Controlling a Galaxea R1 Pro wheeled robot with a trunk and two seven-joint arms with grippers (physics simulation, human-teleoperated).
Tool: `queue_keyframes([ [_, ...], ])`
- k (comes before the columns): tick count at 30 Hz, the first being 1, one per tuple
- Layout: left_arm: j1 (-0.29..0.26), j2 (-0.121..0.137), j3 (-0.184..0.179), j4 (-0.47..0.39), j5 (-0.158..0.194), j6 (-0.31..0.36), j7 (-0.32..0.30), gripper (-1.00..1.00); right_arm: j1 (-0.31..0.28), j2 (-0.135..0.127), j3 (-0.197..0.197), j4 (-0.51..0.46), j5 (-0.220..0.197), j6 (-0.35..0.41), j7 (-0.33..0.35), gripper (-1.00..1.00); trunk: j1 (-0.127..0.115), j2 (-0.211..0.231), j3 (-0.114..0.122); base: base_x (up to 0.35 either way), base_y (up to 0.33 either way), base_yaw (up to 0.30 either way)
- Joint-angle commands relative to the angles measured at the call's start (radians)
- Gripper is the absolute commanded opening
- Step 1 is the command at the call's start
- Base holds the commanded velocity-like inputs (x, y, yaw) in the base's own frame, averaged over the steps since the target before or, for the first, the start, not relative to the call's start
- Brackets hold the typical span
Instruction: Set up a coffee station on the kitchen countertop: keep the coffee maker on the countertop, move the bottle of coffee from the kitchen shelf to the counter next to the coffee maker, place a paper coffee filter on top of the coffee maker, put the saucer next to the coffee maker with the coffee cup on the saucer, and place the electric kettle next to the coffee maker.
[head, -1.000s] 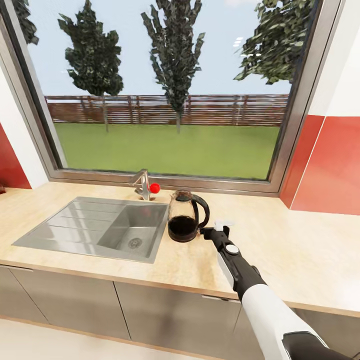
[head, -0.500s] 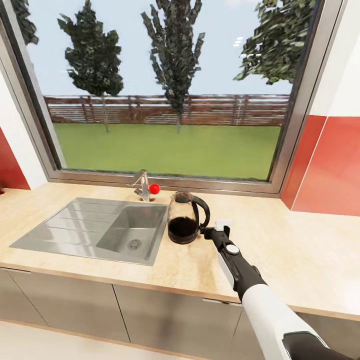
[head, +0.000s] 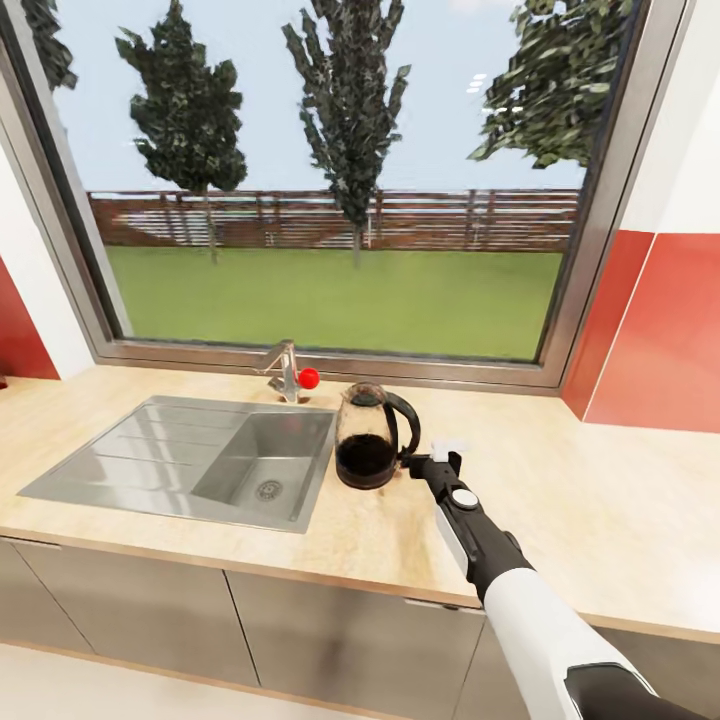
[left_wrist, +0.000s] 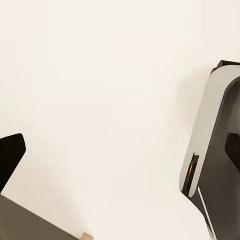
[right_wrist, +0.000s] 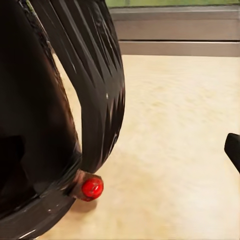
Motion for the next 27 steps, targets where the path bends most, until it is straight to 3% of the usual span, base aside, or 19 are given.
queue_keyframes([
  [1, 0.001, 0.0, 0.006, -0.002, 0.005, -0.002, -0.002, 1.0, -0.001, 0.0, 0.002, 0.001, 0.005, -0.002, -0.005, 1.0, 0.0, -0.001, -0.001, 0.124, 0.0, 0.0],
  [27, 0.001, 0.0, 0.006, 0.0, 0.005, -0.002, -0.002, 1.0, -0.001, 0.0, -0.002, 0.0, 0.004, -0.002, -0.007, 1.0, 0.0, -0.001, -0.001, 0.039, 0.0, 0.0],
])
